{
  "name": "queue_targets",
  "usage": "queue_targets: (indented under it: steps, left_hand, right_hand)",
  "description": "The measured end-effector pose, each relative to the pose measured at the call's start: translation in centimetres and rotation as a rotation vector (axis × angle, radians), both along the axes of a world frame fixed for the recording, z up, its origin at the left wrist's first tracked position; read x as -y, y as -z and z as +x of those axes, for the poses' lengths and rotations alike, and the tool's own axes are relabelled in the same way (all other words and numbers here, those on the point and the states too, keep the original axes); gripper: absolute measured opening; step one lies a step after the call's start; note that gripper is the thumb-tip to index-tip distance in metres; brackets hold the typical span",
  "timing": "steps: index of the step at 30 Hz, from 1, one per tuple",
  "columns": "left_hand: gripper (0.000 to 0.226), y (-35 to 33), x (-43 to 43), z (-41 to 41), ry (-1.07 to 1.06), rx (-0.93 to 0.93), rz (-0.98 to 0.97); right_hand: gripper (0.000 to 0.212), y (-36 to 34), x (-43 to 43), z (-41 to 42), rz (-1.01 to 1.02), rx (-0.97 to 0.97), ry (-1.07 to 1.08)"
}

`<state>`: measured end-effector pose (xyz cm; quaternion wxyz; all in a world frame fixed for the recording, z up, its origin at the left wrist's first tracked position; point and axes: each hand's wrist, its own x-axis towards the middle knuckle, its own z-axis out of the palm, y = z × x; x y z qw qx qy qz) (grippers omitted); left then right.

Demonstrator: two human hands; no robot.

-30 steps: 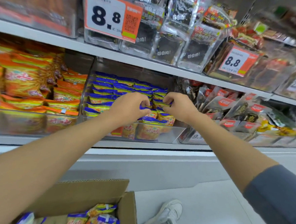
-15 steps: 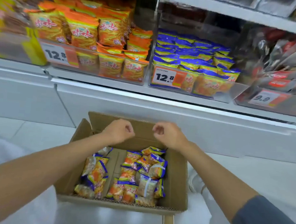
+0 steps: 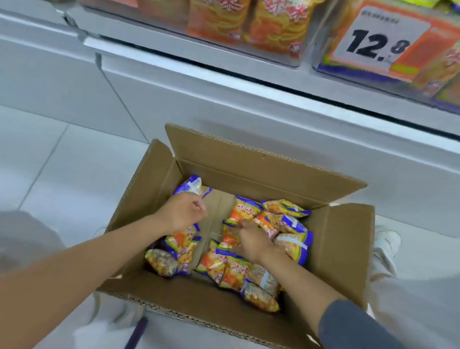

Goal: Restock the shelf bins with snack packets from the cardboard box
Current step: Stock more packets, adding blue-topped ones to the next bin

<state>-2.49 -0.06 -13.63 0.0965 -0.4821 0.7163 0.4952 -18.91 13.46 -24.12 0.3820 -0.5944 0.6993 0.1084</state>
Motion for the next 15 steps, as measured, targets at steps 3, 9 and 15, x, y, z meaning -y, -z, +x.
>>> queue_targets:
  steps: [3,9,15]
  left_hand:
    - [0.008,0.6,-0.2,0.3,-0.033,-0.016,0.04]
    - [0.023,1.0,0.3,-0.2,-0.154,0.109,0.14]
    - [0.048,0.3,0.4,-0.9,-0.325,0.021,0.689]
  right_hand:
    - [0.051,1.4,-0.2,0.5,-0.085,-0.118,-0.109]
    - [0.051,-0.7,-0.2,0.6,-0.334,0.203,0.218]
    - [0.047,-6.9,0.0,1.9,-0.496,0.564,0.427]
